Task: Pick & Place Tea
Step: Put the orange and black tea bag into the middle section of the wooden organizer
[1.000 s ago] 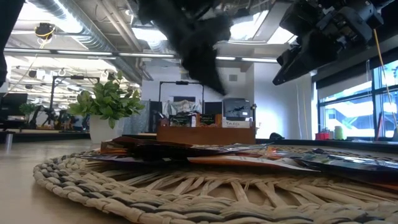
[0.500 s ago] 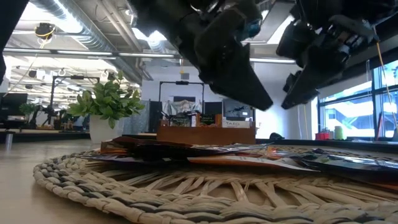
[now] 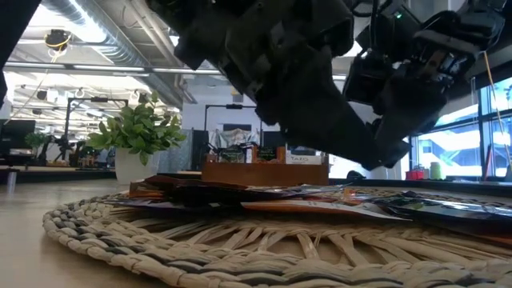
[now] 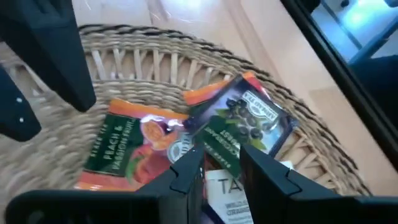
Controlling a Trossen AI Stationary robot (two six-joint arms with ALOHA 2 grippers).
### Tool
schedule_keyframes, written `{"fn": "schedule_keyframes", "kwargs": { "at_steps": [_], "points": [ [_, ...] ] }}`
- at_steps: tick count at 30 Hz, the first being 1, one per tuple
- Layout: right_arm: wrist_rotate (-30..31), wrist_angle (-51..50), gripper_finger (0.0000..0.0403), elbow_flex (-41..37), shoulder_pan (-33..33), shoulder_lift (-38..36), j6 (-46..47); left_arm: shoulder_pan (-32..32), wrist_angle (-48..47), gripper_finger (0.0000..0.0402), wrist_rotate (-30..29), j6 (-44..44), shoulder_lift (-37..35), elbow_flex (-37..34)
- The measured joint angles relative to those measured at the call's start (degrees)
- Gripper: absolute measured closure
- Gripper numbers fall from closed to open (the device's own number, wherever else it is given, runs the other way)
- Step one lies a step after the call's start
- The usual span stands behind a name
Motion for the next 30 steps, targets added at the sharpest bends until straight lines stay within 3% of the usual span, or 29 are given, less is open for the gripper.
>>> {"fn": "schedule_keyframes", "kwargs": {
  "at_steps": [10,20,30],
  "points": [
    [-0.72,1.09,0.0232,-0.02,1.11,3.48,1.61,-0.03,1.18,0.0304,-0.01,-3.53,4.27,0.11],
    [-1.48,1.43,0.0232,0.08,3.34,7.13,6.05,0.83,1.17,0.0304,-0.27,-3.66,4.34,0.13],
    [-5.25,3.32,0.0232,-0.02,3.42,7.65,4.86,1.02,1.15,0.0304,-0.6,-3.59,4.41,0.07]
  ]
}}
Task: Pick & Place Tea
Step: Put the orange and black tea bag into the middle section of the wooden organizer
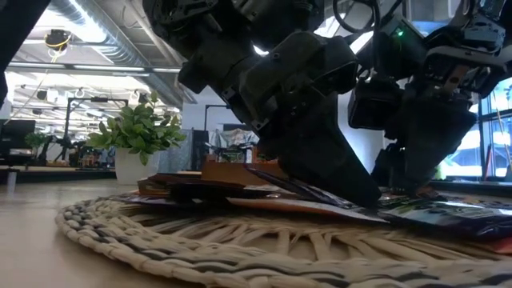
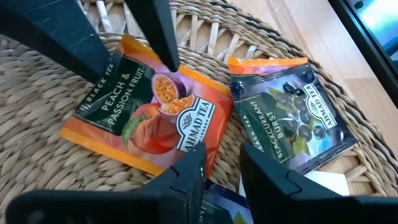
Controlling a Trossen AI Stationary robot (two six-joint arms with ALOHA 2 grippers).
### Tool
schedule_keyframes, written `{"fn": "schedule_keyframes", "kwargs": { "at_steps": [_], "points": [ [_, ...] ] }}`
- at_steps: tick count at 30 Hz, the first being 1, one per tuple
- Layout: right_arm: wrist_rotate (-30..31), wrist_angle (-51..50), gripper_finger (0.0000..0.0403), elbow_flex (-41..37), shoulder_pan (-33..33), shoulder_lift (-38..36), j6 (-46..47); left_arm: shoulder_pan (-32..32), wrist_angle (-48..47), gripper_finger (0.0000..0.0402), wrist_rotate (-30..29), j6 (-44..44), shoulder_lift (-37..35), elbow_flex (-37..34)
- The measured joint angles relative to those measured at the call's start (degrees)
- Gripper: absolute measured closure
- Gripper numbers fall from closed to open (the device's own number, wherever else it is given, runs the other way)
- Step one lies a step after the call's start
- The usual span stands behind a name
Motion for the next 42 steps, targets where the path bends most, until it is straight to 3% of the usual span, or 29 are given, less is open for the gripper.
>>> {"fn": "schedule_keyframes", "kwargs": {
  "at_steps": [10,23,42],
  "points": [
    [-0.18,-0.01,0.0237,0.0,0.01,0.0,2.58,0.02,0.02,0.0304,-0.11,0.03,0.07,-0.02],
    [-0.17,-0.26,0.0306,0.0,-1.16,0.0,6.17,0.04,-0.04,0.0304,-0.09,-0.57,0.11,-0.02],
    [-4.59,2.04,0.0308,0.0,-2.24,0.0,11.27,0.04,-0.35,0.0304,0.0,-0.92,0.11,-0.07]
  ]
}}
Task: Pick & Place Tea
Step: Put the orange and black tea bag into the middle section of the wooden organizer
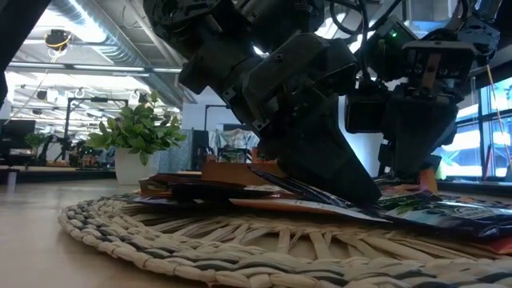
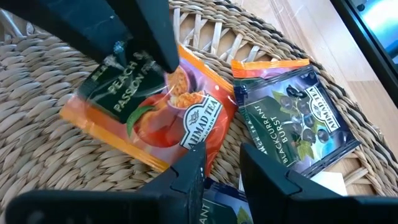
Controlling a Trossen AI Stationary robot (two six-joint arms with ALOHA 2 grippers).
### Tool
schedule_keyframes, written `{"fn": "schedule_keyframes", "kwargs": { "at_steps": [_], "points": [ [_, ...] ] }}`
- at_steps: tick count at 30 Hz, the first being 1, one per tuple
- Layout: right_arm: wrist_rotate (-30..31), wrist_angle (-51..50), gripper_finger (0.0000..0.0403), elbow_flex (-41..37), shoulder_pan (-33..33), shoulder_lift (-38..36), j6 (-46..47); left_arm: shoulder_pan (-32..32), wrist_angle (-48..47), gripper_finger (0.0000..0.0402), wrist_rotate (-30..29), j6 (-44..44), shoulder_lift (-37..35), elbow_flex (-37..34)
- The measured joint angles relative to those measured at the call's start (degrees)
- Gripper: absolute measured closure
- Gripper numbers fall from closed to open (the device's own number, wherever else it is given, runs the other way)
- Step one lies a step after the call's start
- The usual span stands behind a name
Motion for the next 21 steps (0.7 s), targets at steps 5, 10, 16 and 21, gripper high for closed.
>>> {"fn": "schedule_keyframes", "kwargs": {
  "at_steps": [5,10,16,21],
  "points": [
    [-0.13,-0.03,0.0308,0.0,0.0,0.0,-1.3,-0.02,-0.02,0.0304,-0.02,0.63,0.0,0.0],
    [-0.11,-0.06,0.0308,0.0,0.0,0.0,-2.21,-0.02,-0.04,0.0304,-0.04,0.89,0.0,0.0],
    [-0.13,-0.06,0.0311,0.0,0.0,-0.02,-1.53,-0.02,-0.04,0.0304,-0.04,1.03,0.0,0.0],
    [-0.13,-0.07,0.0316,0.0,0.0,-0.02,-1.69,-0.02,-0.07,0.0304,-0.04,1.03,0.0,0.0]
  ]
}}
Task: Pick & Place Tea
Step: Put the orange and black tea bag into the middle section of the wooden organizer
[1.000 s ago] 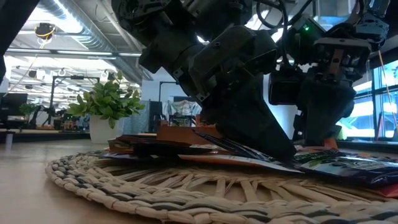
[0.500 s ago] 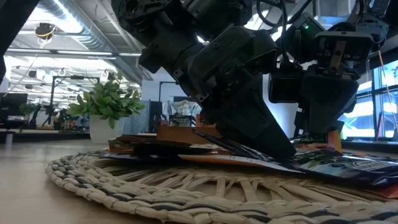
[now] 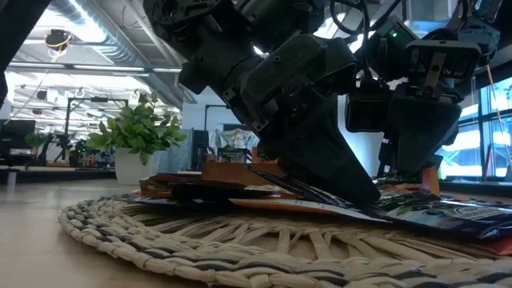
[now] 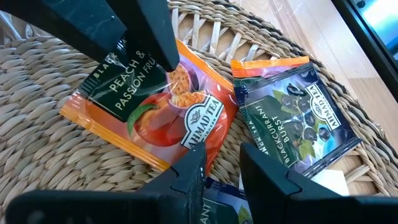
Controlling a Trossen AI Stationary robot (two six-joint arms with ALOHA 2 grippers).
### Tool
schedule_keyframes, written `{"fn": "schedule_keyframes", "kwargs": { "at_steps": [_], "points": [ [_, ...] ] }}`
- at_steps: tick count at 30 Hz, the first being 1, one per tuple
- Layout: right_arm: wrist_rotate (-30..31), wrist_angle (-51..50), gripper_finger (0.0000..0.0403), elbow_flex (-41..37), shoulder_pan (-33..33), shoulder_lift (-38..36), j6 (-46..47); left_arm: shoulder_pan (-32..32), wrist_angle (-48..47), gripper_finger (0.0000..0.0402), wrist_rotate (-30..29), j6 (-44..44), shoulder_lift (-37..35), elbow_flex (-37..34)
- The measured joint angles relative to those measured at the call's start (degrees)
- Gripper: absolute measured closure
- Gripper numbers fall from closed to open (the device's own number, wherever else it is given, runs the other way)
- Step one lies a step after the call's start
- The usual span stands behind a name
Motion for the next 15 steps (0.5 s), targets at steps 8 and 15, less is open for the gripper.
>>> {"fn": "schedule_keyframes", "kwargs": {
  "at_steps": [8,15],
  "points": [
    [0.03,-0.06,0.0331,0.01,0.0,0.0,-1.54,0.0,0.01,0.0304,-0.02,0.02,0.0,0.0],
    [0.04,-0.07,0.0356,0.02,0.0,-0.02,-2.62,0.0,0.01,0.0304,-0.01,0.01,0.0,0.0]
  ]
}}
